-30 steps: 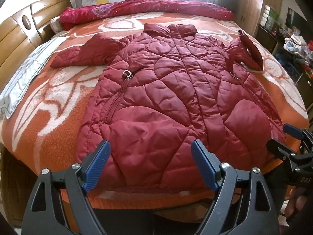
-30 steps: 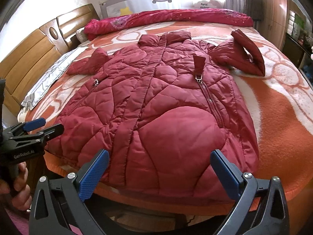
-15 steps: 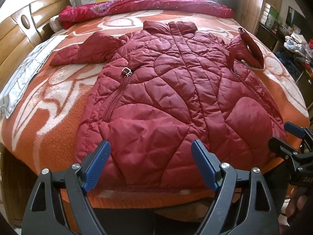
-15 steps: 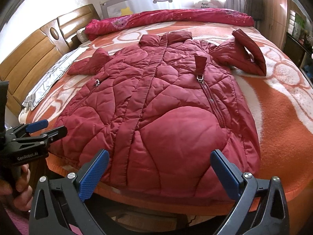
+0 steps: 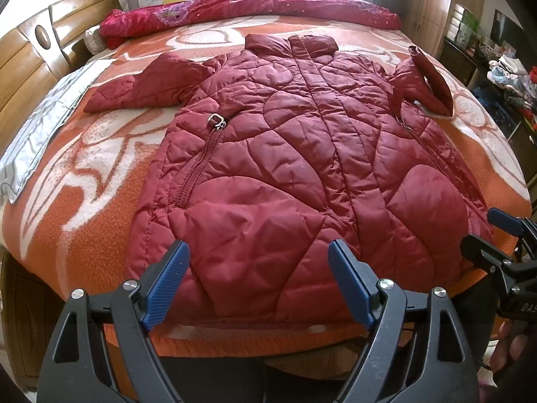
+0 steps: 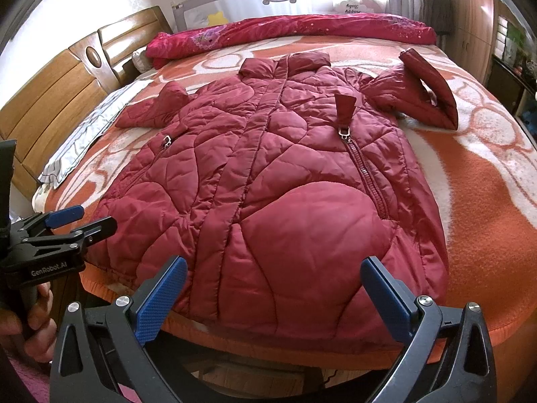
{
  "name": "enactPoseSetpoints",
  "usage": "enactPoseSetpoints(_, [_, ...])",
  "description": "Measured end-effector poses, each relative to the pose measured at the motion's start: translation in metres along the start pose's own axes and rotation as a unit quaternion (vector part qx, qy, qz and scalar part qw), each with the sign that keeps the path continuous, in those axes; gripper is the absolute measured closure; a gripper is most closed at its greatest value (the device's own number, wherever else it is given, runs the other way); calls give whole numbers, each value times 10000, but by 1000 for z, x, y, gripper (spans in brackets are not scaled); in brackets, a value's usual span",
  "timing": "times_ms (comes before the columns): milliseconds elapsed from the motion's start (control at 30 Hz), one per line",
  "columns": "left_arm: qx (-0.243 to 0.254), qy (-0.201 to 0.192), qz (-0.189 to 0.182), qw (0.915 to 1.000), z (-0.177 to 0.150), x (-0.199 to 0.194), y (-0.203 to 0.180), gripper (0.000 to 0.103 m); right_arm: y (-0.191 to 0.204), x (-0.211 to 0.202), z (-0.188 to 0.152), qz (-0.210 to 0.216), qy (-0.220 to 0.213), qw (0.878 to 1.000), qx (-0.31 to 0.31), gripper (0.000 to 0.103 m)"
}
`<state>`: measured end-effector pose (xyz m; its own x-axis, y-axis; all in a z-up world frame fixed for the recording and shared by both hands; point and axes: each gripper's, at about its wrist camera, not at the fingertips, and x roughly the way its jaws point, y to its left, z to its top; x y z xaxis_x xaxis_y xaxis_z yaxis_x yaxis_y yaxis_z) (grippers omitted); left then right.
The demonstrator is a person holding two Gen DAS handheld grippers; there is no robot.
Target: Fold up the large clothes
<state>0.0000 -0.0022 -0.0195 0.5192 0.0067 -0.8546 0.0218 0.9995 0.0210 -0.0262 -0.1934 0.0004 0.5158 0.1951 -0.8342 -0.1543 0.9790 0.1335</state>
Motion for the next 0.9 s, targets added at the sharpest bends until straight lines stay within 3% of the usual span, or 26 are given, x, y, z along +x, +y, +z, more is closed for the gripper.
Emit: enactPoseSetpoints(900, [8, 37, -11, 10000, -1, 5, -1, 18, 0, 2, 6, 78, 23, 10000, 27, 0])
